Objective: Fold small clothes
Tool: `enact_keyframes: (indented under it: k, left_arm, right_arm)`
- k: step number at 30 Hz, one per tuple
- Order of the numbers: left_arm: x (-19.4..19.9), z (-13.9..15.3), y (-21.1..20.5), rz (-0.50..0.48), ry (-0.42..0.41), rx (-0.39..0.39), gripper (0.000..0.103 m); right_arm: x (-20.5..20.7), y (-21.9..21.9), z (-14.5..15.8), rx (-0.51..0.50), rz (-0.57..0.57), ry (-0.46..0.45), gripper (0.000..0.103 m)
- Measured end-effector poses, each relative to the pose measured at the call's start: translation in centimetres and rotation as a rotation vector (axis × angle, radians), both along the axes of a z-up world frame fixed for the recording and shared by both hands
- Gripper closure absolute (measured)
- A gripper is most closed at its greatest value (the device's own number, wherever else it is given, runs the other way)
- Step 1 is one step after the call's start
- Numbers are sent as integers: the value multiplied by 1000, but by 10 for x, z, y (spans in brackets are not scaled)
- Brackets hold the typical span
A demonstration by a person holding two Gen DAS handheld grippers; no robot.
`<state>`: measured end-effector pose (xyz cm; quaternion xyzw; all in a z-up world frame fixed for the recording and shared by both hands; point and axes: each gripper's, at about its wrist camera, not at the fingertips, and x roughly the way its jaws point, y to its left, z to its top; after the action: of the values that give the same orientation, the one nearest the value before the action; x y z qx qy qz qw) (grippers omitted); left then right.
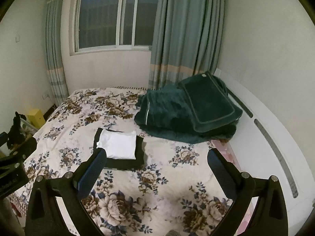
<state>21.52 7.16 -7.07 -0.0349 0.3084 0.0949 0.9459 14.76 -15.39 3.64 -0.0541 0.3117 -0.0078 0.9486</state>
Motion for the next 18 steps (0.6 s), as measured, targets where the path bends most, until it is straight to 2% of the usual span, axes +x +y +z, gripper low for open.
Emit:
enact_keyframes:
  k: [8,18]
  left_arm:
    - [-23,9,-9,6,-19,4,0]
    - [-35,14,-12,25,-34,19,0]
  right_arm:
    - [-22,-10,17,1,22,-31,0]
    - [-28,-17,18,21,54,-26,0]
